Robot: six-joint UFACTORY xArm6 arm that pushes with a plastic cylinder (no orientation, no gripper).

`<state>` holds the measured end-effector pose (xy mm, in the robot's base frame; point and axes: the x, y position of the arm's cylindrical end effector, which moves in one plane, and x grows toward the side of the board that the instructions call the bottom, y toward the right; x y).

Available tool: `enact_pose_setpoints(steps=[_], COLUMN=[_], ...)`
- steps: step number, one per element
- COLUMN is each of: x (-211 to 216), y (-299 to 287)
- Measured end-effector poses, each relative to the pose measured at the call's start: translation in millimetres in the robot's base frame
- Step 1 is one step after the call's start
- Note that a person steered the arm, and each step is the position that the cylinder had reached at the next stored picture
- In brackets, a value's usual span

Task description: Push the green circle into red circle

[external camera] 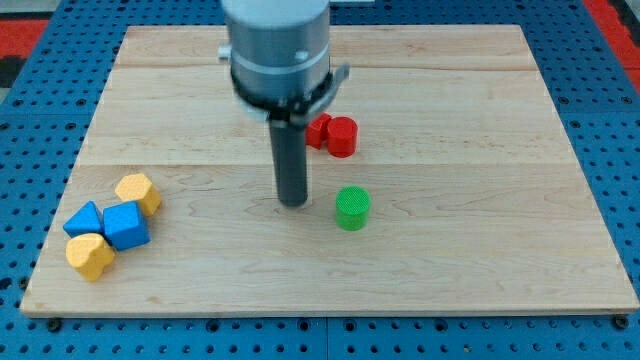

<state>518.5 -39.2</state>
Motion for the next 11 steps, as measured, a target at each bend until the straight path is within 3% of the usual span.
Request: enact_pose_setpoints(steps=[1, 2, 4, 5, 7, 8, 9, 10, 11], x=[38.6, 29.3, -43.8, -62.0, -9.0, -45.4, -75.0, -61.5, -112.7], y=[8.0, 81.3, 0.4, -2.0, 0.6, 48.1, 48.1, 51.3, 118.1])
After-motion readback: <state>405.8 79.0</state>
